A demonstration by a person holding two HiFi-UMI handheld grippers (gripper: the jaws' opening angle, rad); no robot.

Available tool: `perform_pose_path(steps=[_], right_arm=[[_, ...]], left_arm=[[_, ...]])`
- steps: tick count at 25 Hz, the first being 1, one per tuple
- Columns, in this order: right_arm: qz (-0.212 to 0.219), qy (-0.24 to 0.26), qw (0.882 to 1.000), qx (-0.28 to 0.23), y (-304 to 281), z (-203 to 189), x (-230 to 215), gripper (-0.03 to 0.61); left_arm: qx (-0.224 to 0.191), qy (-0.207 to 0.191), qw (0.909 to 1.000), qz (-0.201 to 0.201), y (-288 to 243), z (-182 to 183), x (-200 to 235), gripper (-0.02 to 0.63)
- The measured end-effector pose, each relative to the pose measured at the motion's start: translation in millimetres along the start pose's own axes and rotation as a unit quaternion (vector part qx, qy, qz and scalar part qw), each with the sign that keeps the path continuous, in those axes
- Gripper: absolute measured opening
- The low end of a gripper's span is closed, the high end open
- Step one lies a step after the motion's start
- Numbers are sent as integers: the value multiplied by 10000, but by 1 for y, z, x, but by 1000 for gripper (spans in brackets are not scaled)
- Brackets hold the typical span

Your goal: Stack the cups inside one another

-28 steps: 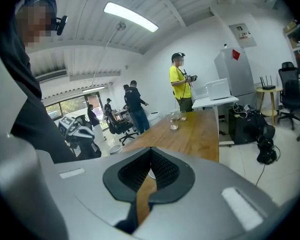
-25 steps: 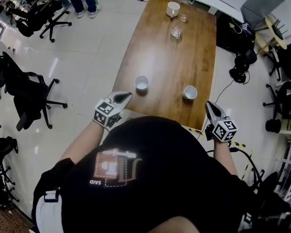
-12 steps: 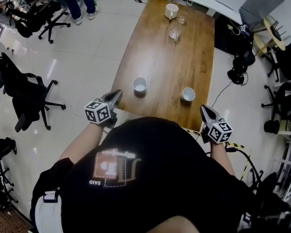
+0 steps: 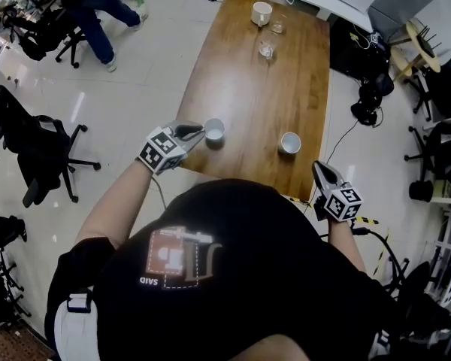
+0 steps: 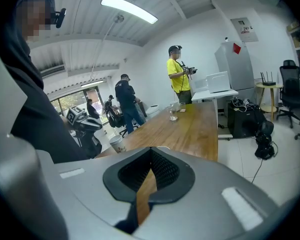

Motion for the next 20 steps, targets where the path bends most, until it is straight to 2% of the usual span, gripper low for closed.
perform_pose_path(steps=[1, 2, 3, 6, 8, 10, 11, 15, 17, 20], right_arm=[[-22, -9, 10000, -3, 2, -2, 0, 14], [-41, -18, 10000, 2, 4, -3, 0, 14], [-59, -27, 10000, 9, 5, -5, 0, 14], [-120, -69, 9999, 25, 10, -12, 2, 14], [-172, -111, 9998, 26, 15, -16, 2, 14], [-230, -163, 9996, 28, 19, -20, 1, 14], [-261, -188, 9995, 29, 22, -22, 1, 14], [-362, -273, 9990, 11, 30, -30, -2, 14], [-391, -305, 9988, -3, 33, -33, -2, 14], [-426, -359, 9984, -35, 37, -37, -2, 14]], left_arm=[[350, -494, 9979, -226, -8, 3, -4, 44], [703, -983, 9917, -433, -16, 4, -7, 87], [1040, -1472, 9817, -615, -23, 1, -11, 106], [1845, -2803, 9366, -1008, -39, -13, -21, 117], [2226, -3403, 9059, -1180, -48, -25, -25, 117], [2515, -3809, 8805, -1281, -57, -37, -26, 117], [2614, -3955, 8707, -1308, -62, -42, -27, 117], [2853, -4393, 8413, -1331, -77, -54, -30, 101], [2927, -4568, 8295, -1323, -81, -56, -30, 53], [2952, -4655, 8227, -1388, -84, -54, -32, 16]])
Point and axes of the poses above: the fingertips, and each gripper's own axes: y backward along the fingers, x to its left, z out of its top, the point moved 4 cm from there along y, backward along the fingers, and after that the axes turned 2 degrees about z, right-handed, at the moved point
